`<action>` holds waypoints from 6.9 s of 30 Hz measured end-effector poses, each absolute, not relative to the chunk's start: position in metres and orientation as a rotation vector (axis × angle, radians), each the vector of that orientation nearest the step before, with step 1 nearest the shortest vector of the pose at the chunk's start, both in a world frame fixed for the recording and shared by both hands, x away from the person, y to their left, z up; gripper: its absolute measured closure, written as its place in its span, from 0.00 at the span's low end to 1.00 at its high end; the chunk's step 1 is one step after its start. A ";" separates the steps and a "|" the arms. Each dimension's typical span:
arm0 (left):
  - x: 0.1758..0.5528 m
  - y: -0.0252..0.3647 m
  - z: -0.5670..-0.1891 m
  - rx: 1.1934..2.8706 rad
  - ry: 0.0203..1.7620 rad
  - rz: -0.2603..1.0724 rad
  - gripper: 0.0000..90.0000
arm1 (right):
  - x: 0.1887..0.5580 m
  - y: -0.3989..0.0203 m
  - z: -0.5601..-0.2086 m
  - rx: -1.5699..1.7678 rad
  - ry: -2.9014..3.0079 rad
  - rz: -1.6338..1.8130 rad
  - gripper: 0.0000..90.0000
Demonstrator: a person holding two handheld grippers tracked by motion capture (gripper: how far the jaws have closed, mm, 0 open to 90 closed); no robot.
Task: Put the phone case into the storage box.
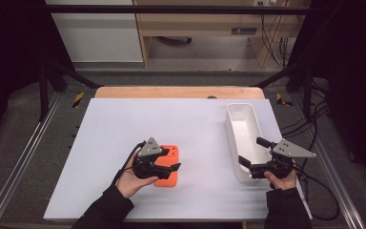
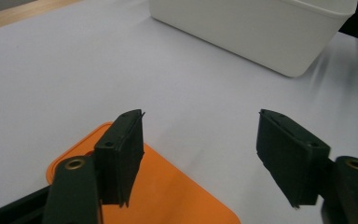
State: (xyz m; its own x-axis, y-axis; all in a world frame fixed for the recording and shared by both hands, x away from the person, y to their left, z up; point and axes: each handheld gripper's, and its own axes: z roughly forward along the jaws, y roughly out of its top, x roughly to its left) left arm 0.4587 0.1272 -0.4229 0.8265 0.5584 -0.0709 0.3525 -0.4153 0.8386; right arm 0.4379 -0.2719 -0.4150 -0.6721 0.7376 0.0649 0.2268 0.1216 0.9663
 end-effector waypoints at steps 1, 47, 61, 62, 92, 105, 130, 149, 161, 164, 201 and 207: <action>0.459 0.127 -0.423 2.049 0.671 0.269 0.39 | 0.438 -0.272 -0.415 0.932 1.972 1.575 0.00; 0.460 0.094 -0.461 2.326 0.655 0.176 1.00 | 0.437 -0.272 -0.415 0.927 1.976 1.569 0.00; 0.459 0.088 -0.465 2.386 0.614 0.175 1.00 | 0.438 -0.271 -0.416 0.920 1.983 1.562 0.00; 0.459 0.088 -0.466 2.387 0.611 0.172 1.00 | 0.438 -0.271 -0.416 0.920 1.983 1.563 0.00; 0.452 0.102 -0.461 2.491 0.532 0.215 1.00 | 0.438 -0.272 -0.415 0.923 1.984 1.568 0.00; 0.449 0.116 -0.460 2.506 0.535 0.229 1.00 | 0.438 -0.272 -0.415 0.923 1.985 1.569 0.00; 0.450 0.138 -0.428 2.312 0.602 0.266 0.87 | 0.438 -0.271 -0.416 0.921 1.989 1.572 0.00; 0.461 0.173 -0.396 2.074 0.809 0.414 0.08 | 0.437 -0.274 -0.414 0.923 1.974 1.582 0.00; 0.466 0.178 -0.388 2.026 0.894 0.420 0.00 | 0.437 -0.274 -0.414 0.920 1.973 1.584 0.00; 0.468 0.176 -0.388 2.033 0.890 0.415 0.00 | 0.437 -0.274 -0.414 0.918 1.976 1.585 0.00; 0.488 0.145 -0.437 2.164 1.000 0.332 0.00 | 0.437 -0.273 -0.414 0.921 1.980 1.581 0.00; 0.489 0.142 -0.443 2.184 1.015 0.311 0.00 | 0.437 -0.273 -0.414 0.921 1.978 1.579 0.00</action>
State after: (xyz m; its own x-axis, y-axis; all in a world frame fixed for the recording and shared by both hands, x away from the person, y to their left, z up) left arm 0.4892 0.1423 -0.4434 0.6645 0.7439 -0.0711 0.5762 -0.4495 0.6826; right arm 0.4372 -0.2730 -0.4144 -0.6789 0.7315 0.0629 0.2237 0.1244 0.9667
